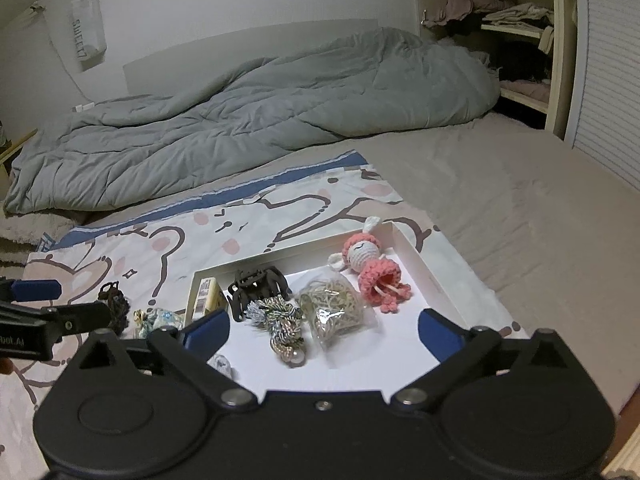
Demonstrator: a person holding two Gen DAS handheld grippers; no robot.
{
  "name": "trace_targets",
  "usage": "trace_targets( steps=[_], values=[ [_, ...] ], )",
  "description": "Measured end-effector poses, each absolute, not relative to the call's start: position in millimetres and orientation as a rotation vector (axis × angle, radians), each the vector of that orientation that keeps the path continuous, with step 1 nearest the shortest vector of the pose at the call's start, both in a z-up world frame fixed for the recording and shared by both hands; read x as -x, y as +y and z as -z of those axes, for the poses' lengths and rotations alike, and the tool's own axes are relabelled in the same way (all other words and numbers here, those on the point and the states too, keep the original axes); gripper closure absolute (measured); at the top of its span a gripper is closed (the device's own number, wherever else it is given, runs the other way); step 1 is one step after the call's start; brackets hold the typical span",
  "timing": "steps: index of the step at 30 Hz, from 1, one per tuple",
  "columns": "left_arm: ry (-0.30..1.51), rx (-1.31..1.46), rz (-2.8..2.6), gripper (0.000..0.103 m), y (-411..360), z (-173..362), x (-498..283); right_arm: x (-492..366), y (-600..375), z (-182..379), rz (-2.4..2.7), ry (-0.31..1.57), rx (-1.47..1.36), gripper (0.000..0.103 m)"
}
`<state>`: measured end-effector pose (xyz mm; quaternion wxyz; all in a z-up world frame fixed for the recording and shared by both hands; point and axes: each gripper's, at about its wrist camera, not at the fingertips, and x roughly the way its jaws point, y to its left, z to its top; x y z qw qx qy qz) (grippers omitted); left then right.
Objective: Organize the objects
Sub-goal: 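Open both tools and withdraw them from the box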
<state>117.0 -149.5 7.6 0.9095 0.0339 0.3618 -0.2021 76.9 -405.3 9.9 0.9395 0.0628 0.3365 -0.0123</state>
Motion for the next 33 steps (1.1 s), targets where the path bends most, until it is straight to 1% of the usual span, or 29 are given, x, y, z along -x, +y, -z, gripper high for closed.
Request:
trace_targets(
  steps=[12,20,33],
  values=[
    [0.737,-0.073,0.365,0.000,-136.3,2.2,-109.6,-63.2,-399.1,-9.7,0.043,0.673,-0.103,0.000],
    [0.694,-0.085,0.305,0.000,-124.4,-0.1,-105.1,-63.0,-393.7,-9.9,0.044,0.675,-0.093,0.000],
    [0.655,-0.056,0.204,0.000,-81.6,-6.5,-102.6,-77.1,-357.8,-12.4,-0.045,0.674,-0.069,0.000]
  ],
)
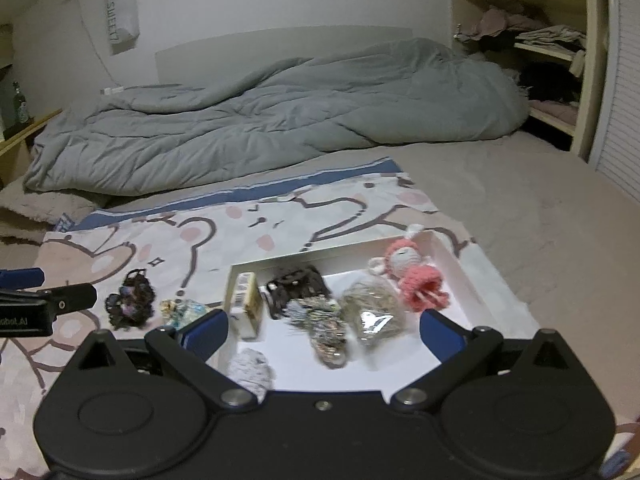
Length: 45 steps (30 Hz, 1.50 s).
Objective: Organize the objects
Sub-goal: 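Open both tools and withdraw them from the box, then grasp the dark knitted scrunchie with left tool while right tool grasps the blue floral pouch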
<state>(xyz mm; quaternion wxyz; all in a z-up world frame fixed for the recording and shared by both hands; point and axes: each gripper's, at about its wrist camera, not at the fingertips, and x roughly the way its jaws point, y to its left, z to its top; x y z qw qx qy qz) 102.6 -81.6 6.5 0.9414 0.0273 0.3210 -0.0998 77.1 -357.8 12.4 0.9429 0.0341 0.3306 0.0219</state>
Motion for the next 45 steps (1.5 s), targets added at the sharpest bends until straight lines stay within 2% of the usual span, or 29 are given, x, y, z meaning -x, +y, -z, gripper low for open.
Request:
trace_targets(
  steps=[22,30,36,45],
  values=[
    [0.648,-0.010,0.020,0.000,-4.6,-9.6,-100.9,-103.3,-291.8,-8.9,-0.213,0.630,-0.034,0.000],
    [0.634,0.091,0.037,0.000,15.6,-27.5,-110.8,-126.3,-275.0,-8.1,-0.292,0.576,-0.057,0.000],
    [0.676,0.131,0.032,0.000,21.9,-27.0,-139.7,-149.3,-260.0,0.6,-0.334,0.563,-0.022,0.000],
    [0.774,0.198,-0.015,0.000,25.3,4.4,-199.3,-178.8,-227.6,34.6,-0.439,0.568,0.122,0.000]
  ],
)
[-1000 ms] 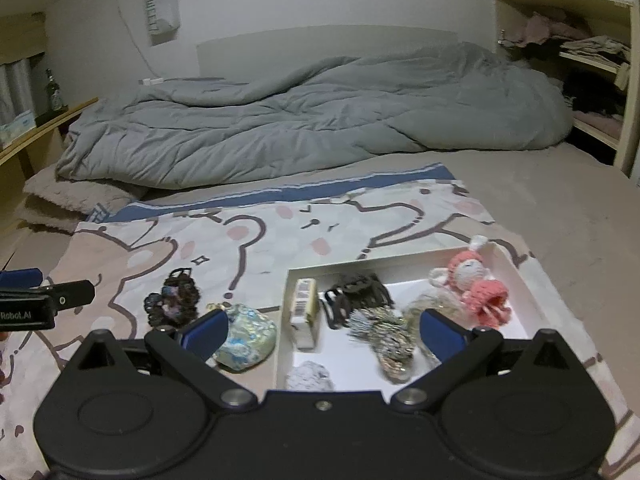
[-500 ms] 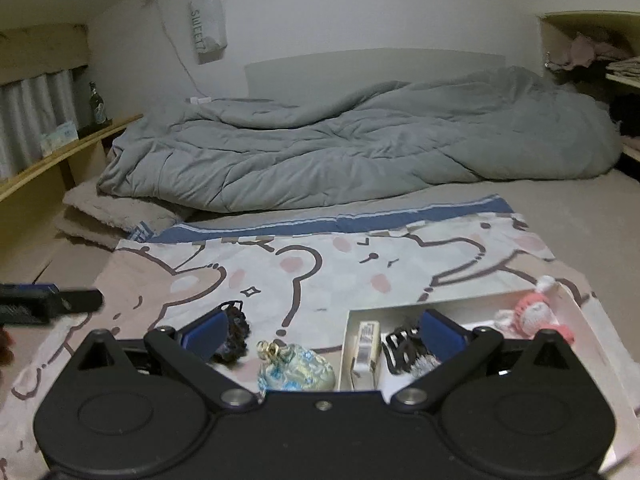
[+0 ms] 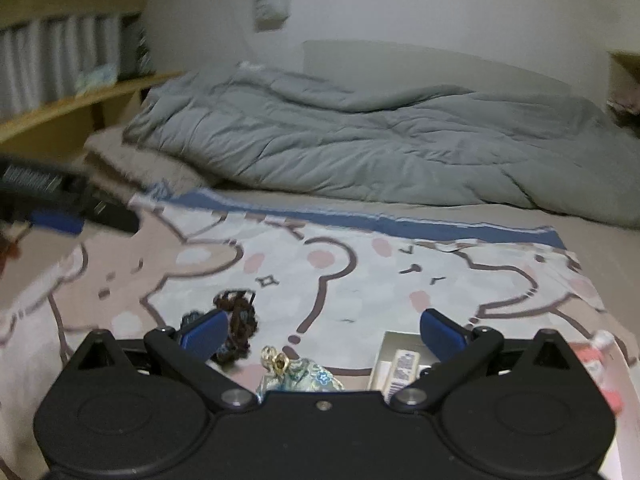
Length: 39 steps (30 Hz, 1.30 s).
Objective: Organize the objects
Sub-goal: 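Grasp the dark knitted scrunchie with left tool while right tool grasps the blue floral pouch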
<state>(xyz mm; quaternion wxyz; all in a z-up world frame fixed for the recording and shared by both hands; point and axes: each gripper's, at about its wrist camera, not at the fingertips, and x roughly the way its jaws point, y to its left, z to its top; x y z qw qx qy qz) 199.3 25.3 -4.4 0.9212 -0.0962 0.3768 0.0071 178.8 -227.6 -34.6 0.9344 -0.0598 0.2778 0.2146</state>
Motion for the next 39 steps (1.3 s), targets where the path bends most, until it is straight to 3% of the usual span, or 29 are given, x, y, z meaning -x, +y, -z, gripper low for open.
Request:
trace_targets(
  steps=[12,21,24,30,36,39],
  values=[
    [0.896,0.228,-0.017,0.006,22.9,67.1,-251.0,-215.0,-182.7,95.6,-0.656,0.704,0.420,0.000],
    [0.965,0.177,-0.016,0.009,14.1,101.8,-272.2,-228.9,-177.6,121.3,-0.715,0.792,0.470,0.001],
    [0.986,0.171,-0.016,0.011,13.7,110.6,-275.3,-236.2,-175.2,131.7,-0.669,0.856,0.488,0.009],
    [0.991,0.171,-0.001,0.012,10.3,120.8,-276.8,-243.2,-172.3,143.1,-0.674,0.934,0.452,0.012],
    [1.026,0.178,0.011,0.025,1.1,133.0,-277.1,-241.3,-165.4,148.3,-0.678,0.961,0.478,0.020],
    [1.041,0.204,0.008,0.036,1.5,137.1,-276.6,-243.7,-168.9,145.9,-0.674,0.964,0.450,0.022]
  ],
)
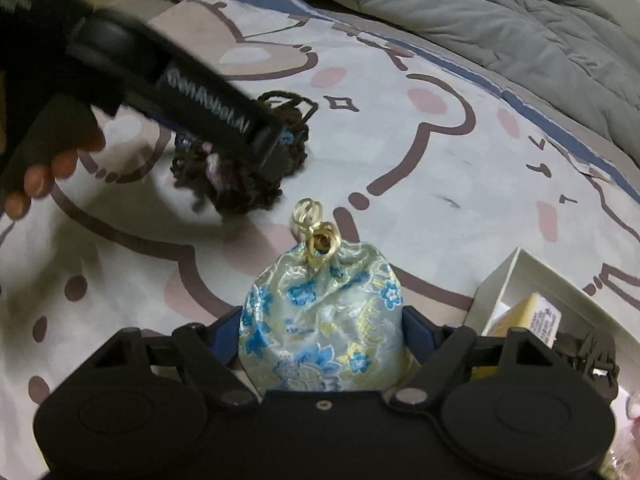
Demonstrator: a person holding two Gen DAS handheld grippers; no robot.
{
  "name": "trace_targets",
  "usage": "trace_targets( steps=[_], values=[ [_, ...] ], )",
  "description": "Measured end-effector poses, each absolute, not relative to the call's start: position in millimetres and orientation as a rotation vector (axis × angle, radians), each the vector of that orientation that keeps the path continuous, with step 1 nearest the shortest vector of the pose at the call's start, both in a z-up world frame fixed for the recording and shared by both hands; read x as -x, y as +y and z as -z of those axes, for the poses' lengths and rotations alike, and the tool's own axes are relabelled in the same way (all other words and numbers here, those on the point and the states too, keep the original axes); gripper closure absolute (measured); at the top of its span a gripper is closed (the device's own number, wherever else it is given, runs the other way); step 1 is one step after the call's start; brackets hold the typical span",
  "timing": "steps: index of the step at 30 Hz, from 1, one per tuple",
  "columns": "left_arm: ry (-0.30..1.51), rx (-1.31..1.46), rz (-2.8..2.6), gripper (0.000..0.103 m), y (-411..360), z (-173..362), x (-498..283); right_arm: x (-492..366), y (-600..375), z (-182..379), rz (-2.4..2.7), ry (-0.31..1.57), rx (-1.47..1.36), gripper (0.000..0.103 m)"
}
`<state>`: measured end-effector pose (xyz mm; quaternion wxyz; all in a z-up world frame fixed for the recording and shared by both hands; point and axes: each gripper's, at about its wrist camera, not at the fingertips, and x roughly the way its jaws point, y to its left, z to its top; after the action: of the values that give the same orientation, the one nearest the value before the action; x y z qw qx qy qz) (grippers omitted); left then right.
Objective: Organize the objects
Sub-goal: 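Grasp the dark knitted scrunchie with left tool while right tool grasps the blue floral pouch, then lift and carry the scrunchie and blue floral pouch over the white box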
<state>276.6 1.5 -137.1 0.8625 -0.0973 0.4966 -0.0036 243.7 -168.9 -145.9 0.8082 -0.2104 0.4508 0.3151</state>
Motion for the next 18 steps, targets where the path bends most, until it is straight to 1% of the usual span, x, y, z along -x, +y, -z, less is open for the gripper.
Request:
trace_targets(
  steps=[2,4,7,10,18],
  values=[
    [1.038,0.207,0.006,0.045,0.7,136.8,-275.7,-243.8,-170.3,144.7,-0.664,0.966,0.427,0.026],
    [1.034,0.203,0.010,0.051,-0.8,134.2,-274.7,-242.6,-170.6,143.1,-0.664,0.964,0.410,0.029],
    [1.027,0.201,0.018,0.056,-0.6,129.1,-271.1,-242.2,-170.7,141.4,-0.660,0.964,0.397,0.033],
    [1.023,0.208,0.018,0.059,3.7,124.2,-265.6,-241.4,-171.8,137.0,-0.648,0.962,0.366,0.034],
    [0.976,0.196,-0.017,0.059,23.9,99.4,-244.2,-233.4,-171.1,118.0,-0.618,0.914,0.324,0.035]
  ],
)
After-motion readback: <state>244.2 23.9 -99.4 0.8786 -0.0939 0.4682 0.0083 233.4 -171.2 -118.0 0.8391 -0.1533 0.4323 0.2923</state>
